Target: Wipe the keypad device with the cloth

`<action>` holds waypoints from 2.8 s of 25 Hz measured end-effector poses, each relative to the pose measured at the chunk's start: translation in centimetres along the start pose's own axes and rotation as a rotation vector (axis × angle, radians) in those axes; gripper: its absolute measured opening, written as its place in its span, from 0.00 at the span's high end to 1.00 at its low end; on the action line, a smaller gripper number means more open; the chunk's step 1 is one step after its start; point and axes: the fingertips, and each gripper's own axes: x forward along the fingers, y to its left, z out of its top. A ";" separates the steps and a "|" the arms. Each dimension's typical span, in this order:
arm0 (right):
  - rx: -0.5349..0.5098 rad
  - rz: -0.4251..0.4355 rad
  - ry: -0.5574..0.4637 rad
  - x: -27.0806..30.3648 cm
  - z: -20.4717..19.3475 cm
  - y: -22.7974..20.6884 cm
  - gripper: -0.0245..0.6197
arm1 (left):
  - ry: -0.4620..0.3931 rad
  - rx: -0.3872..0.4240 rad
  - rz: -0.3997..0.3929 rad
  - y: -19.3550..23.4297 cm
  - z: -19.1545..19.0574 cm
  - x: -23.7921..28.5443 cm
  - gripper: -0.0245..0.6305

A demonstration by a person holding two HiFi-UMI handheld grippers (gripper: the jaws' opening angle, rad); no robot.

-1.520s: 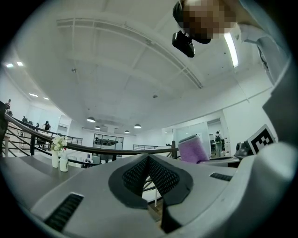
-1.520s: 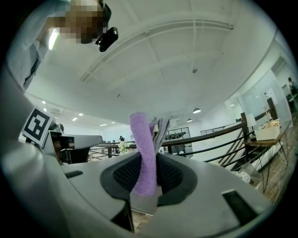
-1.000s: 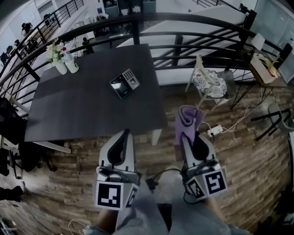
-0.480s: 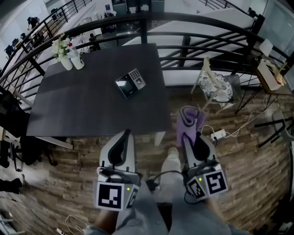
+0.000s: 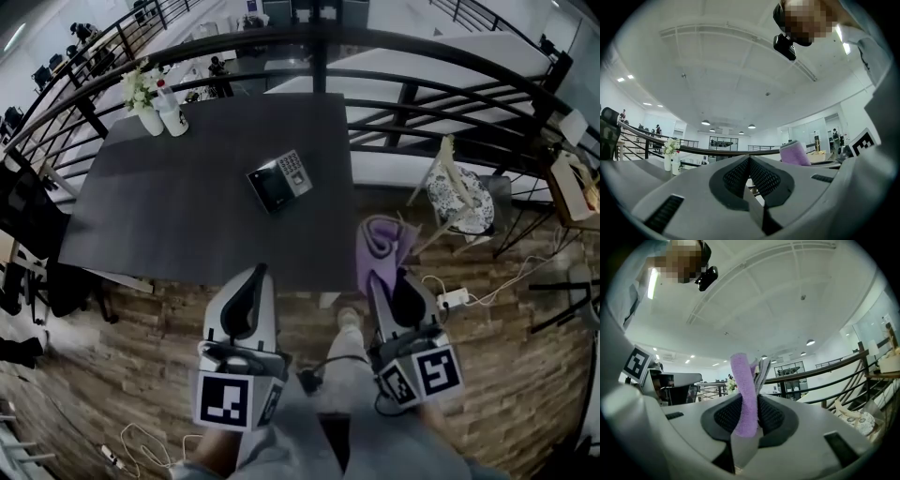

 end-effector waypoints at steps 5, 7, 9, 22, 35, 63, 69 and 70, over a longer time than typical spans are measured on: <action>-0.007 0.060 0.025 3.2 0.5 -2.2 0.81 | 0.025 -0.014 0.068 0.5 -0.6 2.8 0.94; -0.012 0.085 0.032 4.5 0.7 -3.2 0.81 | 0.028 -0.017 0.087 0.6 -0.7 4.0 0.94; -0.014 0.113 0.041 5.8 0.8 -4.0 0.81 | 0.017 -0.014 0.115 0.9 -0.6 5.3 0.94; -0.018 0.302 0.116 13.8 0.2 -9.8 0.81 | 0.051 -0.026 0.303 1.3 -2.5 12.4 0.94; -0.036 0.444 0.188 20.0 -2.6 -11.4 0.81 | 0.075 -0.005 0.454 1.7 -3.8 15.7 0.94; -0.108 0.400 0.359 32.5 -13.5 -8.1 0.81 | 0.153 -0.073 0.528 9.5 -7.7 14.1 0.94; -0.142 0.360 0.391 34.3 -15.7 -7.7 0.81 | 0.172 -0.075 0.525 10.3 -8.5 13.5 0.94; -0.148 0.354 0.396 34.5 -16.0 -7.6 0.81 | 0.173 -0.078 0.527 10.5 -8.5 13.4 0.94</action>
